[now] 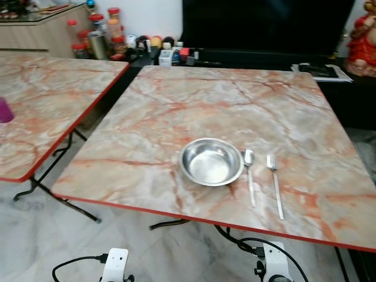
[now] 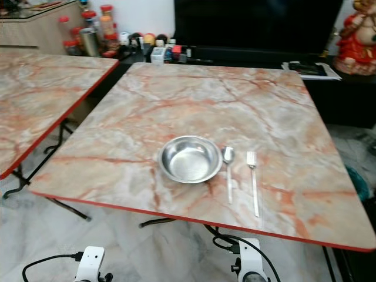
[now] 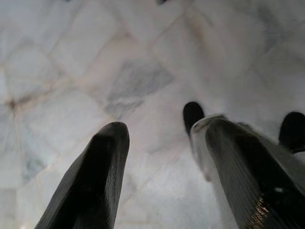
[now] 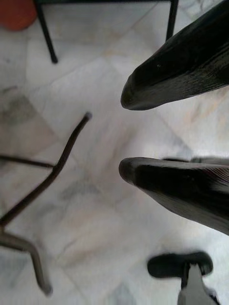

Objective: Setting the table

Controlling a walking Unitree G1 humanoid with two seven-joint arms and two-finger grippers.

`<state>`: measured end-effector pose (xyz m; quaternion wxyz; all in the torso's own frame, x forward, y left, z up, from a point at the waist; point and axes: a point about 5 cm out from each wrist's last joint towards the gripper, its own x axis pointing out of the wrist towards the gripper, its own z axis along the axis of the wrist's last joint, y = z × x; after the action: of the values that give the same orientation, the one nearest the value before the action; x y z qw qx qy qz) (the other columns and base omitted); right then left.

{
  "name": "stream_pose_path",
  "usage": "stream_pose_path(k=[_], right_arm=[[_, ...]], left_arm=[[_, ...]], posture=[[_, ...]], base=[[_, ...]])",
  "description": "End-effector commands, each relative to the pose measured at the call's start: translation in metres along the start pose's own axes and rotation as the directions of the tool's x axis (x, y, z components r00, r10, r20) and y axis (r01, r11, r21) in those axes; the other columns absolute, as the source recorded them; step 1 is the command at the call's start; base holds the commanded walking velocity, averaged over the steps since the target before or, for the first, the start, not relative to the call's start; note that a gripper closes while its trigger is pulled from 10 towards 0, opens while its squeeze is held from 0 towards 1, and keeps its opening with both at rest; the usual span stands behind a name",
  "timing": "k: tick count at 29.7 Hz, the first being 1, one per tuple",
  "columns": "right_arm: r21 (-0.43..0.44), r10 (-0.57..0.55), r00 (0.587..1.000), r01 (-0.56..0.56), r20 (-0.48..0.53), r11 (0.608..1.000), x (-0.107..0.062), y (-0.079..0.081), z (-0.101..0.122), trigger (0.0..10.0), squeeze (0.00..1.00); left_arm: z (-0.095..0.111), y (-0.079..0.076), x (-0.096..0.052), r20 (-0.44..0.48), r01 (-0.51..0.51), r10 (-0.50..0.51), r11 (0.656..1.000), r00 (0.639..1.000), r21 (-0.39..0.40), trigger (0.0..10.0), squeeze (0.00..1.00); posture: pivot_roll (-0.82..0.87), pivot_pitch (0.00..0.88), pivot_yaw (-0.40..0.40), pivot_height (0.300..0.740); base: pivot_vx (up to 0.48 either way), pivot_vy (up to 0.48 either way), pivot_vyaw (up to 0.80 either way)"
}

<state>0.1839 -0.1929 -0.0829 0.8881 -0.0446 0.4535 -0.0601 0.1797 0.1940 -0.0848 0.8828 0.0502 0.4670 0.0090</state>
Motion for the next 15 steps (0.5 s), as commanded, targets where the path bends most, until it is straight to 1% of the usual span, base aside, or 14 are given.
stream_pose_path(k=[1, 6, 15], right_arm=[[0.021, 0.004, 1.0, -0.004, -0.007, 1.0, -0.0002, 0.0029, -0.0012, 10.0, 0.0], [0.027, 0.0, 1.0, 0.0, 0.001, 1.0, -0.0003, 0.0024, -0.0007, 10.0, 0.0], [0.03, -0.009, 1.0, 0.009, 0.001, 1.0, -0.0006, 0.0022, -0.0018, 10.0, 0.0]], left_arm=[[-0.0017, 0.0065, -0.0005, -0.011, -0.024, 0.024, 1.0, 1.0, -0.013, 10.0, 0.0], [-0.0008, 0.0069, -0.0004, -0.009, -0.028, 0.028, 0.999, 1.0, -0.015, 10.0, 0.0], [0.0007, 0.0082, -0.0002, -0.006, -0.029, 0.029, 1.0, 1.0, -0.01, 10.0, 0.0]], posture=[[0.01, 0.0, 0.035, 0.736], [0.01, 0.0, 0.037, 0.736], [0.0, 0.0, 0.045, 0.736]], base=[[0.0, 0.36, 0.0], [0.0, 0.402, -0.64], [0.0, 0.435, 0.0]])
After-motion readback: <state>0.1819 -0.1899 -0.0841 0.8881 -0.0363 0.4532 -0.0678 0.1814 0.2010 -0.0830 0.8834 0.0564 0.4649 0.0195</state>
